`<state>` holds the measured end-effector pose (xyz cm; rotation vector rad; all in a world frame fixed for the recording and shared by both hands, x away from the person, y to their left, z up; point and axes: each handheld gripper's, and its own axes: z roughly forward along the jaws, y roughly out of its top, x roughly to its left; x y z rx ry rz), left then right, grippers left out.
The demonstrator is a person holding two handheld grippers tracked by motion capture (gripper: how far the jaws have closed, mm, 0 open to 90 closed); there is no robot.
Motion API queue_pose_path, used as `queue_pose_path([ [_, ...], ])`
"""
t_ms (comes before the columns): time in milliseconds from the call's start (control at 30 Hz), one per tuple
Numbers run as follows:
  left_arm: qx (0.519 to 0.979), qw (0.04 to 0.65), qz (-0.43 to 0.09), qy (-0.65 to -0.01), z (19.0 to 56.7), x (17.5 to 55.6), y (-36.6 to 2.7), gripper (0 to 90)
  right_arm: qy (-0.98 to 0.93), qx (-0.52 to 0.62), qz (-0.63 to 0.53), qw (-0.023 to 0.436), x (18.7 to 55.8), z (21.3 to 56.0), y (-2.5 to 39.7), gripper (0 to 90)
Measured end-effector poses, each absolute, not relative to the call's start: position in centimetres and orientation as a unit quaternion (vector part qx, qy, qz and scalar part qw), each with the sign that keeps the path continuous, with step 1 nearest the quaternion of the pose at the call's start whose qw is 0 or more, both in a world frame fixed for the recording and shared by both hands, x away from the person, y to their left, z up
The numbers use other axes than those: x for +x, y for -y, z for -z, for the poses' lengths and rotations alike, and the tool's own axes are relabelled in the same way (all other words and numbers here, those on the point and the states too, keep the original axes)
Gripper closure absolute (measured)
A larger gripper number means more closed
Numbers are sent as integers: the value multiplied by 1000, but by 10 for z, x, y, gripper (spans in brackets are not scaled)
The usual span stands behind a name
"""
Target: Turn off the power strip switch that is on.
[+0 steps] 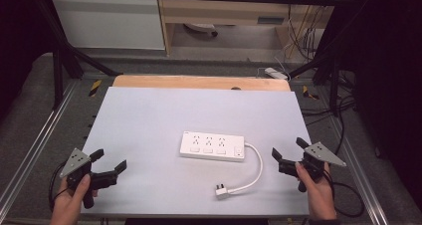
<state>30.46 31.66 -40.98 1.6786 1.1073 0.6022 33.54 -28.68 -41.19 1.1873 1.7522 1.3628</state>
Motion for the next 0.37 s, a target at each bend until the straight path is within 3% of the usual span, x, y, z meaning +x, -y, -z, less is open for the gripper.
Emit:
queue_pose_path([
  [367,698,494,-247,-456,410,305,-316,46,-704,462,-466,271,347,440,281,27],
])
